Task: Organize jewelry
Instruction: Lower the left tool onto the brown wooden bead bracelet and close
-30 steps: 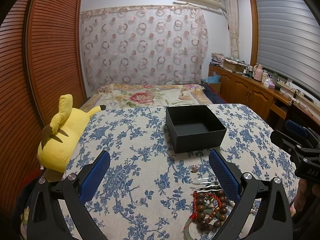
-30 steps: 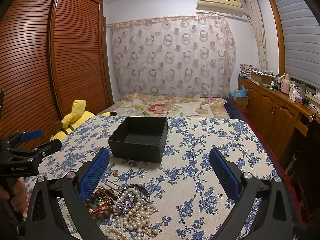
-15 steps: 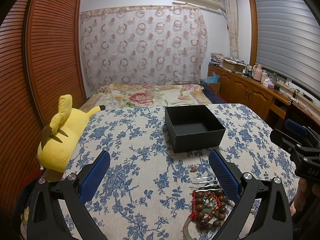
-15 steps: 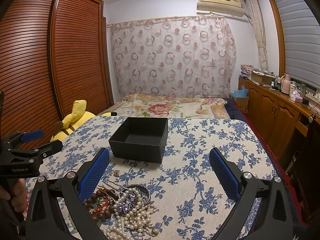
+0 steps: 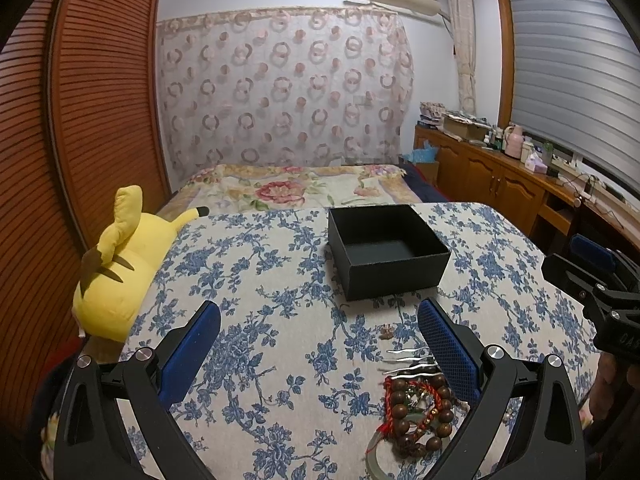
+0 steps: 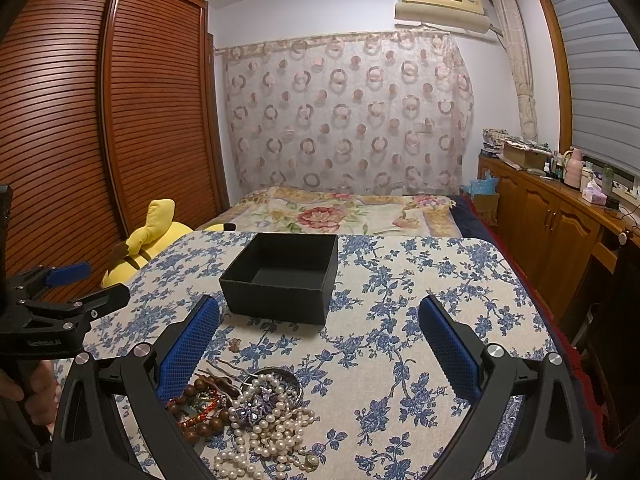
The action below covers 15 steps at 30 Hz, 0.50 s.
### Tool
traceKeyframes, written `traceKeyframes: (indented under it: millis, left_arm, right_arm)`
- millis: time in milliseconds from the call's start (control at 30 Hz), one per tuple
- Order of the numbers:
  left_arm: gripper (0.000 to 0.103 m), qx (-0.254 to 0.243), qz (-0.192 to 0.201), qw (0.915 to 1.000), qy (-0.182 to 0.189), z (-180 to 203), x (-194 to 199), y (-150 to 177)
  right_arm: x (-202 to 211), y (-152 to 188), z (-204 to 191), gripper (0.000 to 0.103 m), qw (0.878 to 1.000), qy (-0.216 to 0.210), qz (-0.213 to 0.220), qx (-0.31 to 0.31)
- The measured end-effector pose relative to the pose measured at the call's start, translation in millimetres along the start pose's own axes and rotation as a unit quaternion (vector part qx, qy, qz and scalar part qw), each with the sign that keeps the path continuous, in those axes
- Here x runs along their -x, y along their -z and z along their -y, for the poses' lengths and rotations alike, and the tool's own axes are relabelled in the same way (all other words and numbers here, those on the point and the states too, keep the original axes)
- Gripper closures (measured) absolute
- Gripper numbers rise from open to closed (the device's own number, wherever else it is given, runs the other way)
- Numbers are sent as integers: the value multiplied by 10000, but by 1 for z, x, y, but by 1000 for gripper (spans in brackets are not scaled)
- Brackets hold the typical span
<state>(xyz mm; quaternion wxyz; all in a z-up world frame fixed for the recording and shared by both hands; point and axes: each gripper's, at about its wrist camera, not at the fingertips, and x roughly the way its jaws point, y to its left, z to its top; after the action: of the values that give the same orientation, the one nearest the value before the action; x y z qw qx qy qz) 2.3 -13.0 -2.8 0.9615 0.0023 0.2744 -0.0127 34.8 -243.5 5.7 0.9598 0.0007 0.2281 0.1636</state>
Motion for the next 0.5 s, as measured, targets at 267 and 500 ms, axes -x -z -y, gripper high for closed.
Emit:
traceKeyframes:
  millis: [267,500]
  left_arm:
    - [8,-111,-303,9994,157,-7,-9,18]
    - [8,-208,-724,9961,454,-9,-21,39]
  right_arm:
    - [0,12,-4,3,9997,-132,-179,99]
    - [-6,31,-2,12,9981,-265,-512,219]
